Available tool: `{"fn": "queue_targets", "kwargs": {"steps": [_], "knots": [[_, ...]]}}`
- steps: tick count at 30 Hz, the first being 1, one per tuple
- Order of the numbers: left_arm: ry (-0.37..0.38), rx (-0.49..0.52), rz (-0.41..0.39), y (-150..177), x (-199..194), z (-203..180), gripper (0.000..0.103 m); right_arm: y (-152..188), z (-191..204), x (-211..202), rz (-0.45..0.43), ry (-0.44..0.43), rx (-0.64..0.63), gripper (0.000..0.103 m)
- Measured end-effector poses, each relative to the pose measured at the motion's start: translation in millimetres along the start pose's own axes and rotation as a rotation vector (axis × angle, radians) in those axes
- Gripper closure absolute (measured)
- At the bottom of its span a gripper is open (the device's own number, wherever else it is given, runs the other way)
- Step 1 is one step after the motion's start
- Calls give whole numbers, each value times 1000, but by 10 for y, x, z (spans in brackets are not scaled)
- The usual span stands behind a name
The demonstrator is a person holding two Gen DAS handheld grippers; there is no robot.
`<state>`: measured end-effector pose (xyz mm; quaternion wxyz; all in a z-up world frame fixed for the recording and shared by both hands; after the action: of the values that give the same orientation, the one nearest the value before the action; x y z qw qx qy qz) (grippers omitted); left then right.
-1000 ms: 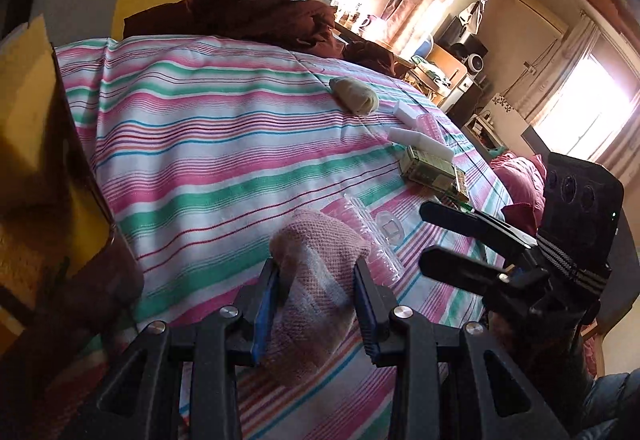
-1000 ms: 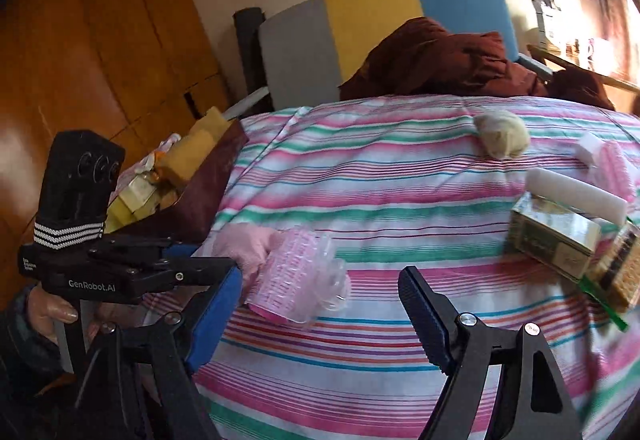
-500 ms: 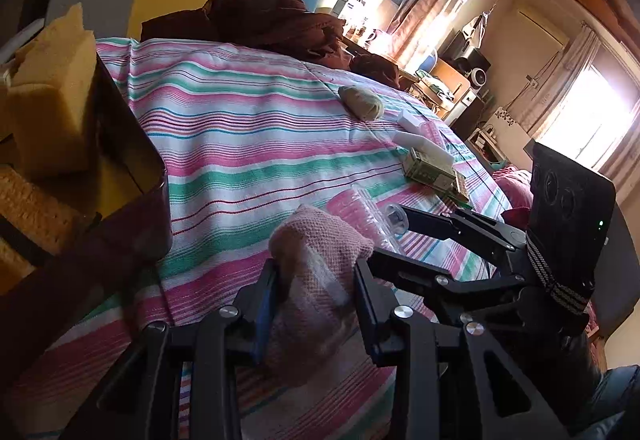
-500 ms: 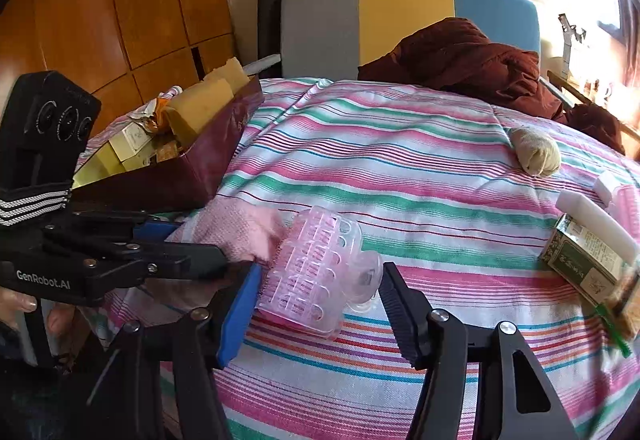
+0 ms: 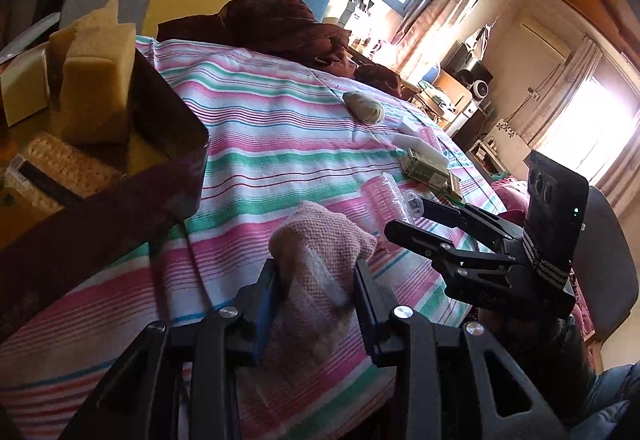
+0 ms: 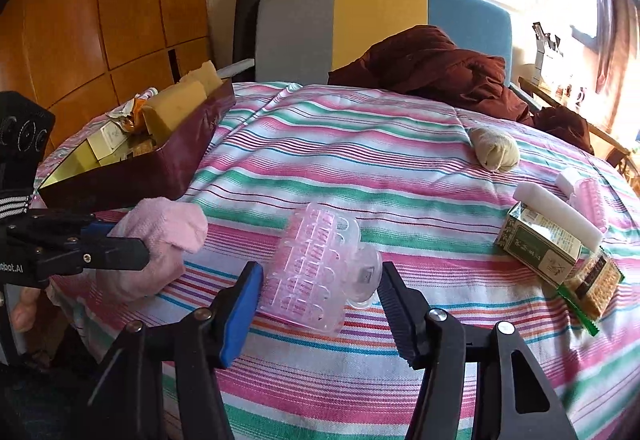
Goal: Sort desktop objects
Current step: 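Lower the sock and hair roller into the gold tray and open both tools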
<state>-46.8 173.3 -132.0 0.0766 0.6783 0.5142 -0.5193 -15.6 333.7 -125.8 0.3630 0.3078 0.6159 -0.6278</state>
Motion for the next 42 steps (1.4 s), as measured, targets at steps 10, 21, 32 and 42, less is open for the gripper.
{"fn": "queue_targets", "kwargs": {"steps": [10, 21, 32, 42], "knots": [[-9, -43, -92, 257, -455, 164, 67, -58, 243, 2, -3, -39, -23, 47], [-24, -93, -204, 378, -1054, 355, 67, -300, 719, -49, -33, -112, -101, 47], [-93, -181, -319, 314, -1540, 769, 67, -912, 1550, -120, -126, -187, -290, 47], [-186, -299, -393, 324, -1881, 1341, 67, -1142, 1740, 240, -97, -161, -329, 47]]}}
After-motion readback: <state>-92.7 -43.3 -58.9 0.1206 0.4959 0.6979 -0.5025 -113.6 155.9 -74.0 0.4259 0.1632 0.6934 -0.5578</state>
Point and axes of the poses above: each gripper's, at about its wrist camera, not at the fingertips, and x roughly the way its jaws point, z to its left, y to its underside, the point moved 7 cm from there along x, roughly the way its jaws point, and after that the axes turned 15 degrees about z, right-handed, at the moved point
